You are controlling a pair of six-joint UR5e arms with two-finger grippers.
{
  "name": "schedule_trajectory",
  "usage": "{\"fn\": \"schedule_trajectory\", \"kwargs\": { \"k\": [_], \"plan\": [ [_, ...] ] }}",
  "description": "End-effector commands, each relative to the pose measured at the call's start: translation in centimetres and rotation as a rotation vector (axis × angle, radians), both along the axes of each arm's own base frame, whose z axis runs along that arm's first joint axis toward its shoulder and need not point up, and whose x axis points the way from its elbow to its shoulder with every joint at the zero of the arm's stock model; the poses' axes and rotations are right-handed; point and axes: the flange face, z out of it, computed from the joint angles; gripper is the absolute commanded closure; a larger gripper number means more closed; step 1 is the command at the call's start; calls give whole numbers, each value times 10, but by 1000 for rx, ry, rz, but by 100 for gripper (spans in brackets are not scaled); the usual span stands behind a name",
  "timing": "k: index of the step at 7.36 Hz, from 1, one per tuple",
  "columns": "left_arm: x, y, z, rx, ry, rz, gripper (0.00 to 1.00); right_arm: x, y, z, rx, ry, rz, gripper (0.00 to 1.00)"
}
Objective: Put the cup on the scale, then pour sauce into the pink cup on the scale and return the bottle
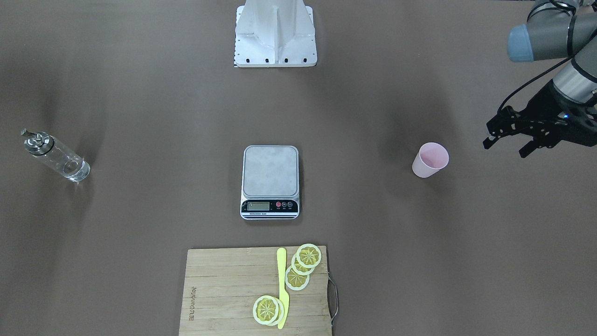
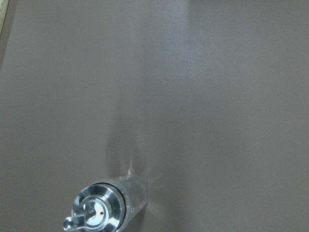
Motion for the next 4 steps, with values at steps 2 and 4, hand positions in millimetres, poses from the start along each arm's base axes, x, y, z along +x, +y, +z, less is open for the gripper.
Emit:
{"fn": "schedule_trajectory", "kwargs": {
  "k": [2,4],
  "plan": [
    [42,0,-16,29,-33,-11,2,5,22,58,232,-68,-141,0],
    [68,3,-16,40,-66,-19,3,18,31,98,302,-109,-138,0]
  ]
}}
